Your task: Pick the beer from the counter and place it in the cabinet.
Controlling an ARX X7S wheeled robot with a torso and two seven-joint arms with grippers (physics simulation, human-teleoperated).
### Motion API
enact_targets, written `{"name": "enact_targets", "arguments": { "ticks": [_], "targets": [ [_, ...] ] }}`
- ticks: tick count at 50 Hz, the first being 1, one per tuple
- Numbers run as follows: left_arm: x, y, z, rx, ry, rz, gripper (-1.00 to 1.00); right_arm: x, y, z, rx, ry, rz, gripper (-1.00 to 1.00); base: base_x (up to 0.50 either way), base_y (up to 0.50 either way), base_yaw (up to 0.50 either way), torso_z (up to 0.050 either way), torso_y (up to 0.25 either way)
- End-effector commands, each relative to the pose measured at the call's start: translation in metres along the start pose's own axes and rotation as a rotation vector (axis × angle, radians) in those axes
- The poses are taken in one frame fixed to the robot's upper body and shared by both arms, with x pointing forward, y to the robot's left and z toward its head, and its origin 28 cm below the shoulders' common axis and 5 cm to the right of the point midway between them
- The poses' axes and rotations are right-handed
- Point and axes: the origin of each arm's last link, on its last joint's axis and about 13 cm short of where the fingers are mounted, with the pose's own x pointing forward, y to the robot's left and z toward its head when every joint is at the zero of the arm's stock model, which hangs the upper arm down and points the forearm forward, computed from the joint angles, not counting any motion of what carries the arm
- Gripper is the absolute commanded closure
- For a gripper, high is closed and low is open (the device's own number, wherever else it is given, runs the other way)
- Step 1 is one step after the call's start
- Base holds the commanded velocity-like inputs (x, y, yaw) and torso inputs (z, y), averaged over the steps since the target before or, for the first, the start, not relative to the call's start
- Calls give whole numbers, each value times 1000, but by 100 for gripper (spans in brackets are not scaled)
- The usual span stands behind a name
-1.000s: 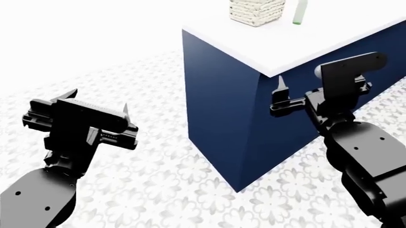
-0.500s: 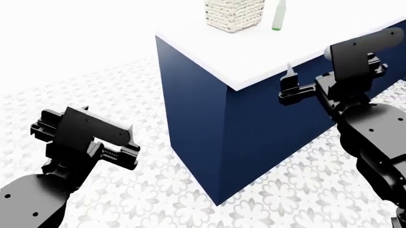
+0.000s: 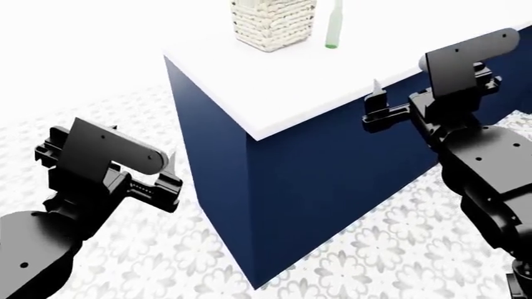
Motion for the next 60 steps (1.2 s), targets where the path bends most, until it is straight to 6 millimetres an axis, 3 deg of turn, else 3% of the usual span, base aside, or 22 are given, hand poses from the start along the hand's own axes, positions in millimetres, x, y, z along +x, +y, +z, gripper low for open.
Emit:
{"name": "enact_targets", "arguments": {
  "ticks": [1, 13, 41, 60],
  "targets": [
    [-3, 6, 7, -45, -23, 4, -100, 2, 1, -2, 0, 0, 3, -100, -498, 8, 0, 0, 0],
    [-1, 6, 8, -116, -28, -21, -100, 1, 4, -1, 2, -17, 15, -100, -496, -16, 0, 0, 1],
    [4, 8, 8, -102, -17, -11, -100, 8, 9, -1, 34, -21, 43, -100, -449, -210, 0, 0, 1],
    [-2, 8, 16, -73, -27, -9, -100, 4, 5, 3, 40, -29, 32, -100, -464, -147, 0, 0, 1]
  ]
}}
